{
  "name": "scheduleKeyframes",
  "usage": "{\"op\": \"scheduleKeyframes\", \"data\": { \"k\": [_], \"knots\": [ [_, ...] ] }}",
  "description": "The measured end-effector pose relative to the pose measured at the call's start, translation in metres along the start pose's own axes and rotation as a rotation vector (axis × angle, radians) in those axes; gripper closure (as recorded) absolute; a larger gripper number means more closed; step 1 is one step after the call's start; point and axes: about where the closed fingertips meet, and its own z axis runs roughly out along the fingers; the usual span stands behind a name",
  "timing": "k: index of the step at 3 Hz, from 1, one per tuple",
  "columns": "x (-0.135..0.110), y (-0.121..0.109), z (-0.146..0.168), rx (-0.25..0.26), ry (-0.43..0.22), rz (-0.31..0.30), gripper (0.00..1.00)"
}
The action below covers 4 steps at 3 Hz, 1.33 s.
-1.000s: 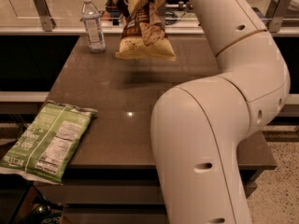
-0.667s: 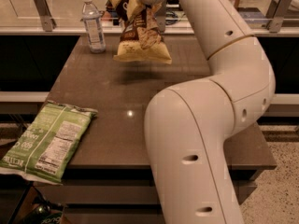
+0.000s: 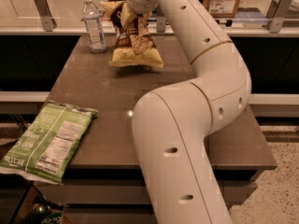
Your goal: Move brown chip bag near blue plastic bottle
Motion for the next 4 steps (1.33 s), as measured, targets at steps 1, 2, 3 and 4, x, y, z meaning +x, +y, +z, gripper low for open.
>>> {"op": "scheduleKeyframes", "data": {
  "k": [1, 2, 3, 4],
  "knots": [
    [0.001, 0.001, 0.004, -0.003, 0.003, -0.001, 0.82],
    [0.001, 0.003, 0.009, -0.004, 0.007, -0.002, 0.59],
    [0.002, 0.004, 0.013, -0.006, 0.01, -0.004, 0.36],
    [0.002, 0.006, 0.017, -0.008, 0.013, -0.005, 0.12]
  ]
}}
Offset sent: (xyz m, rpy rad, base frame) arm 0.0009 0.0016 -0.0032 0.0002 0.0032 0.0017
